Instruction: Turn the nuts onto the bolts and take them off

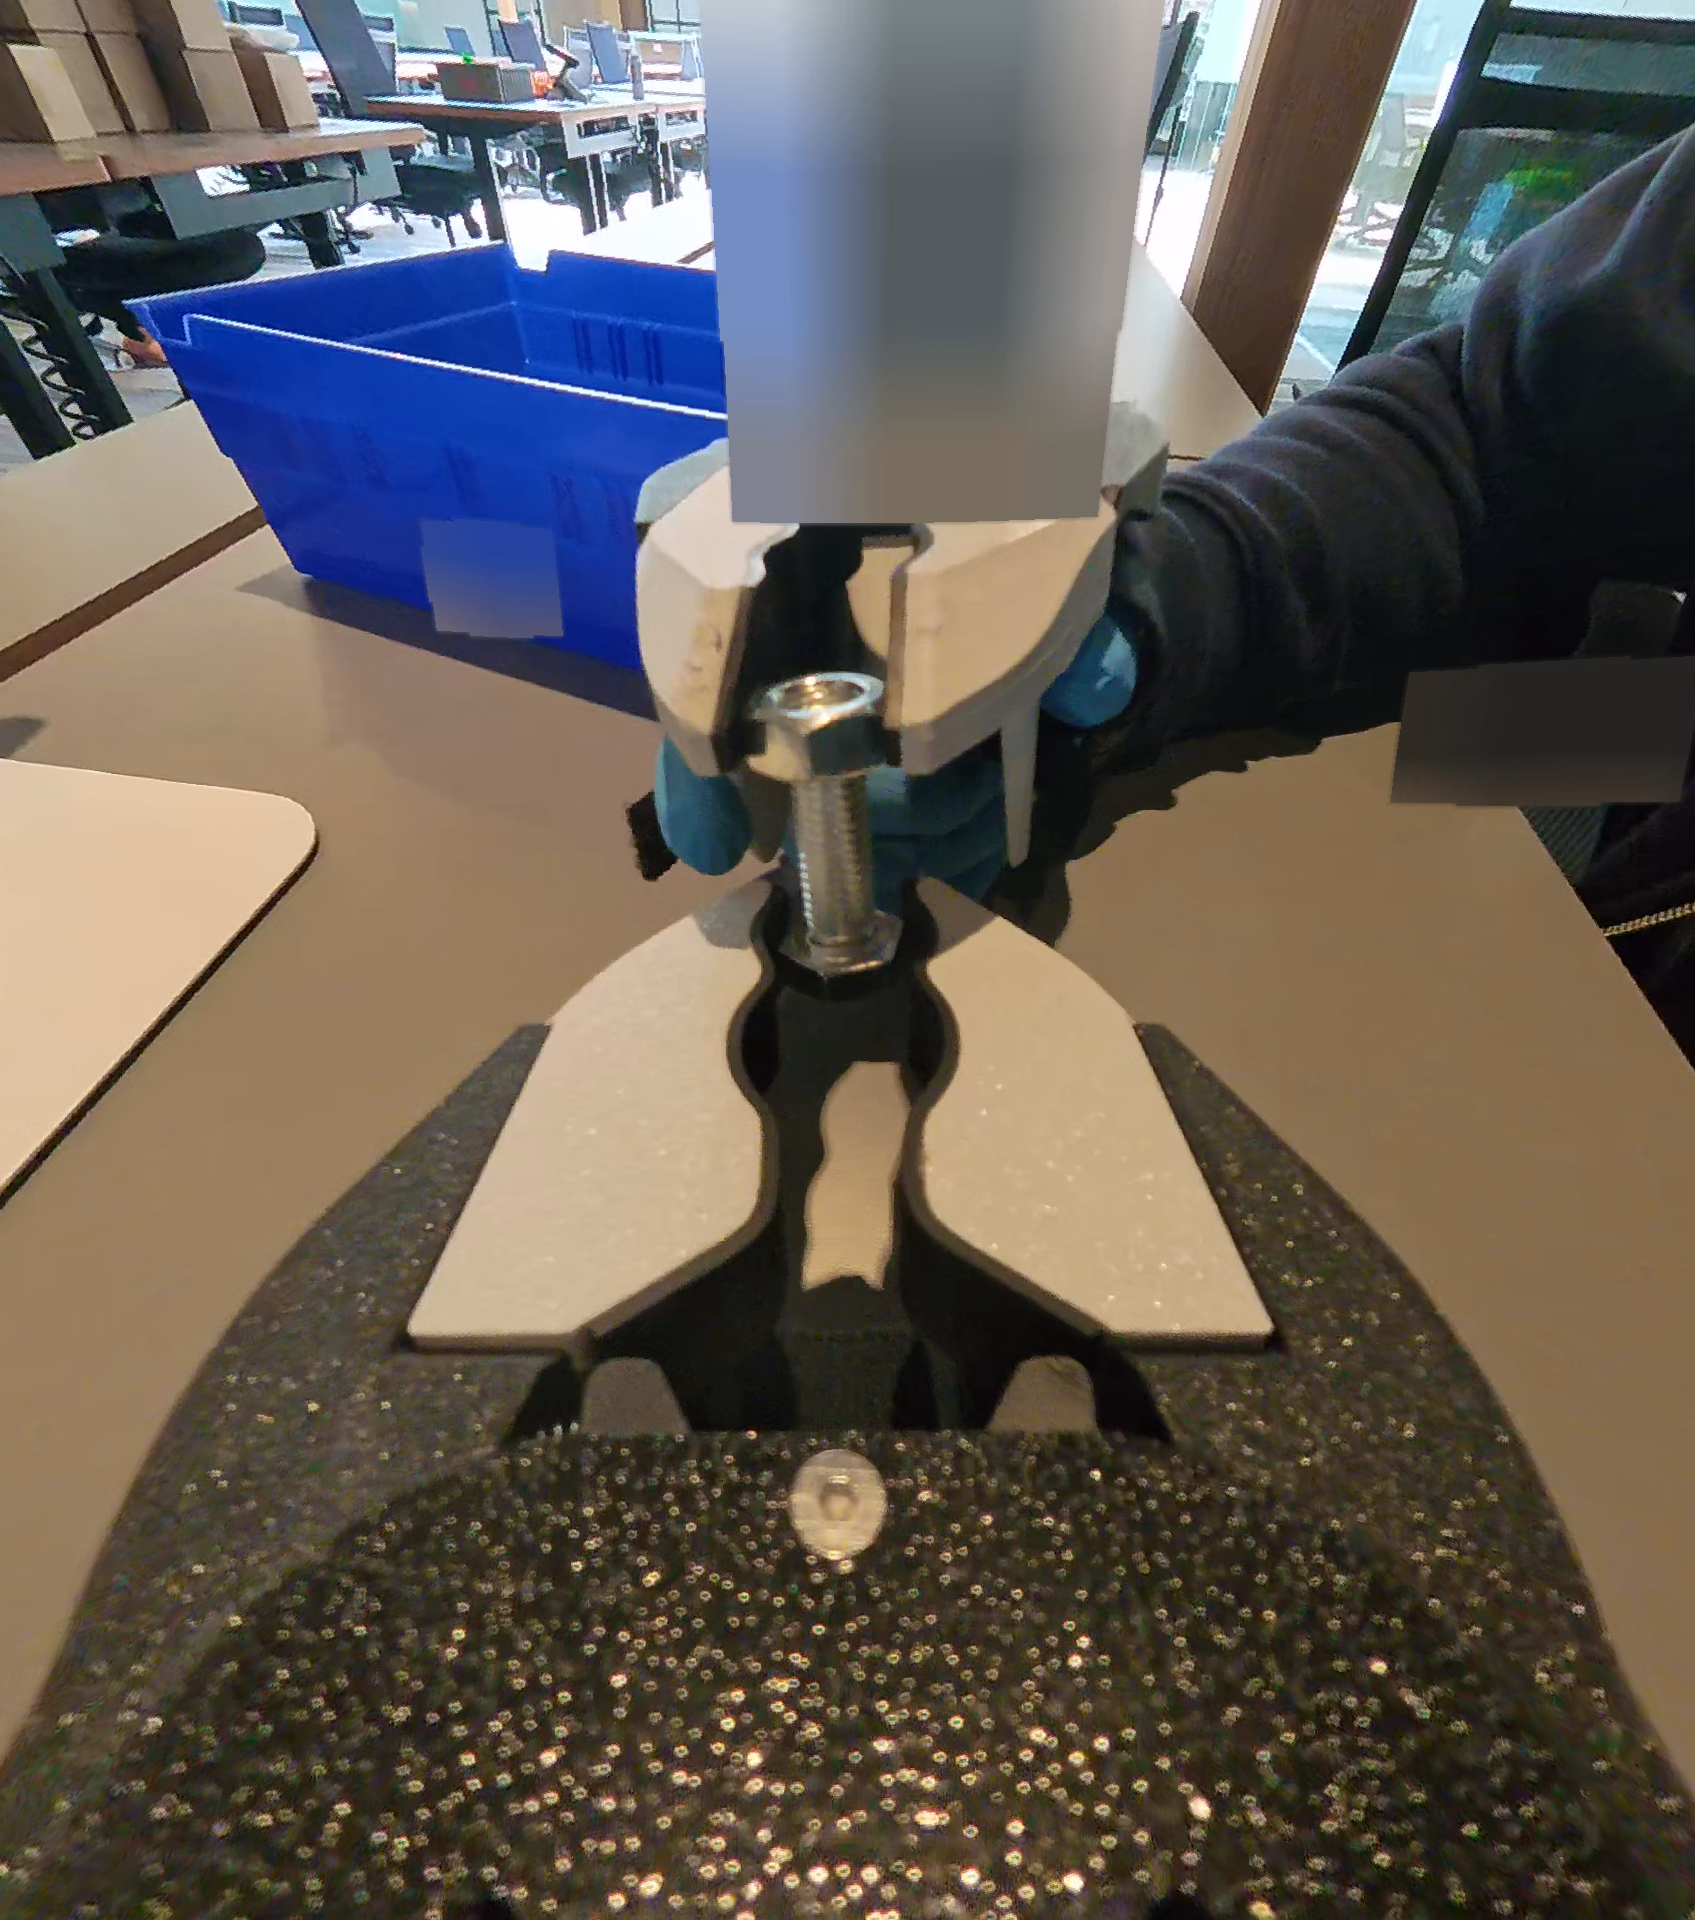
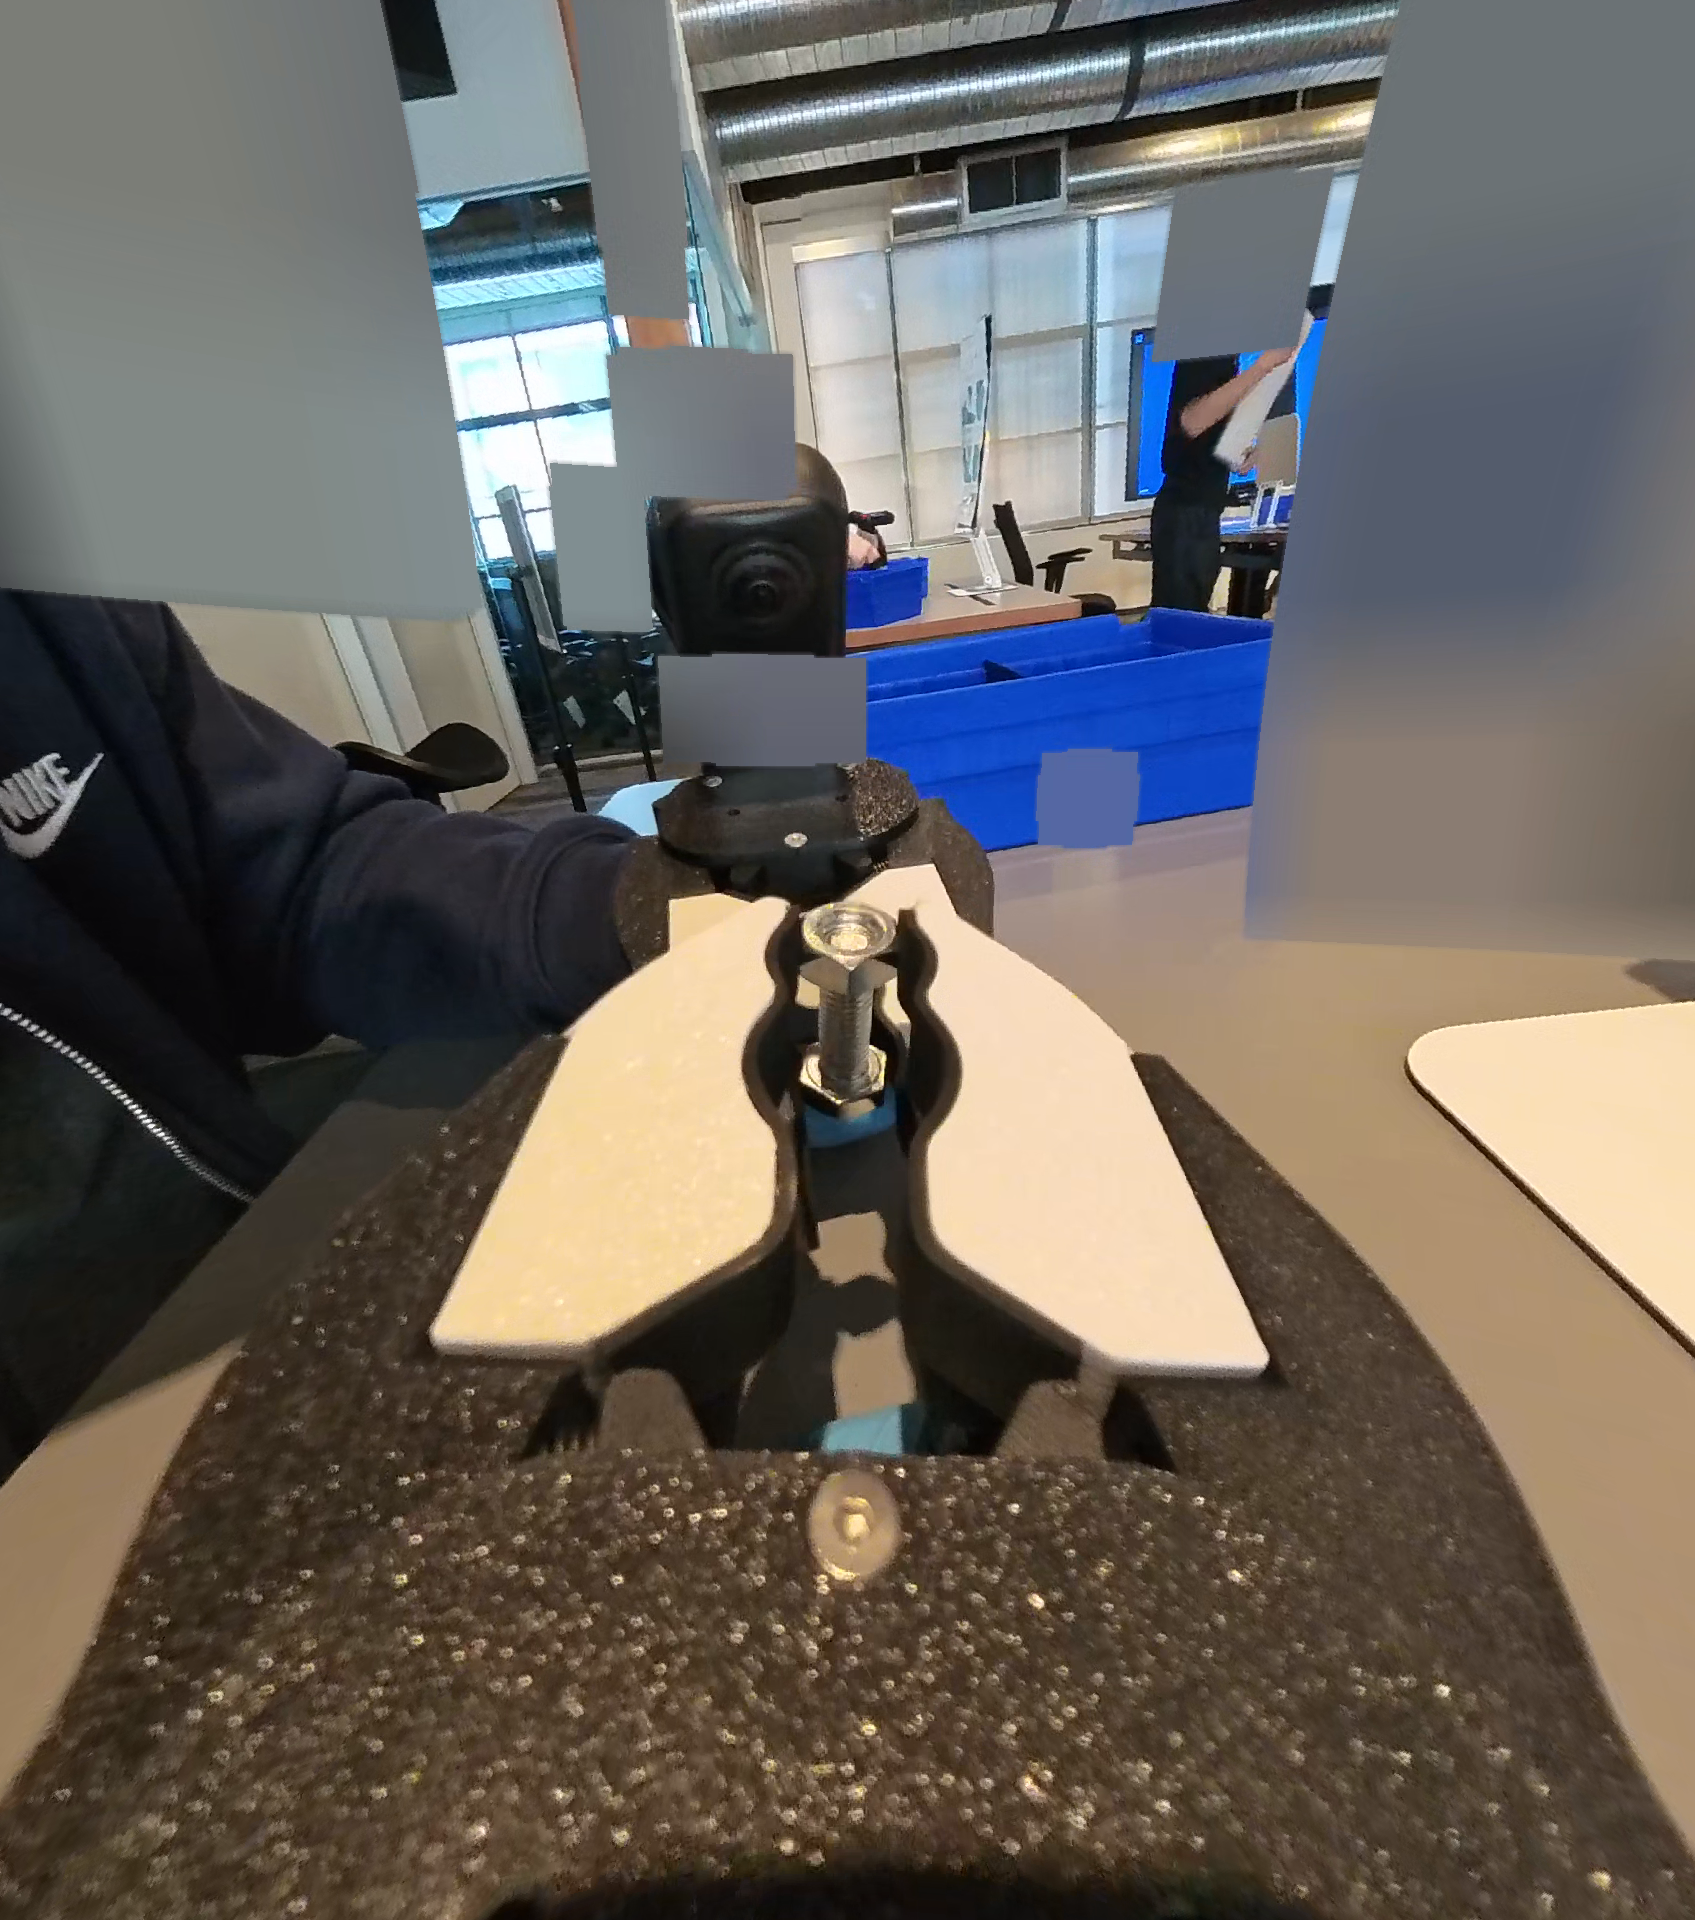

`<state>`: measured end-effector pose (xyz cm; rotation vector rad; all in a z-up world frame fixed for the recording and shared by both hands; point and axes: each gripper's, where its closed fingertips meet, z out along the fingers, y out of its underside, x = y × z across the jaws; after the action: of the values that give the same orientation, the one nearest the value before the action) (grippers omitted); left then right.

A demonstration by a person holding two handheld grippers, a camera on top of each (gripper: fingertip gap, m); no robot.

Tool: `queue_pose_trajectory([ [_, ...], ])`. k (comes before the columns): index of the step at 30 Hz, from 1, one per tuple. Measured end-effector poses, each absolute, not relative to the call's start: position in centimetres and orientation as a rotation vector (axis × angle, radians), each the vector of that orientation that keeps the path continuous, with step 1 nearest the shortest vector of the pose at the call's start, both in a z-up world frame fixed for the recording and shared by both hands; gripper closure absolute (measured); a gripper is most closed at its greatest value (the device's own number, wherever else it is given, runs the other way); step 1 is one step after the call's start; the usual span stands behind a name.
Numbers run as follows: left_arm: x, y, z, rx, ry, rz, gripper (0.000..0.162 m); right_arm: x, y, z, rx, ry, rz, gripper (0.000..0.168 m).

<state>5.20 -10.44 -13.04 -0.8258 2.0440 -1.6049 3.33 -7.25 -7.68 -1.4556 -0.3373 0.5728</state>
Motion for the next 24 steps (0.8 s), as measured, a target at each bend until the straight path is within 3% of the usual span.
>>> queue_pose_trajectory([
  [17, 5.7, -10.2, -13.1, -0.833, 2.016, -1.558, 0.147, 3.6, -7.1, -7.7, -1.45, -0.336, 0.509, 0.151],
  [24, 5.6, -10.7, -12.4, -0.774, 1.969, -1.577, 0.147, 3.7, -7.7, -6.7, -1.385, -0.316, 0.589, 0.143],
])
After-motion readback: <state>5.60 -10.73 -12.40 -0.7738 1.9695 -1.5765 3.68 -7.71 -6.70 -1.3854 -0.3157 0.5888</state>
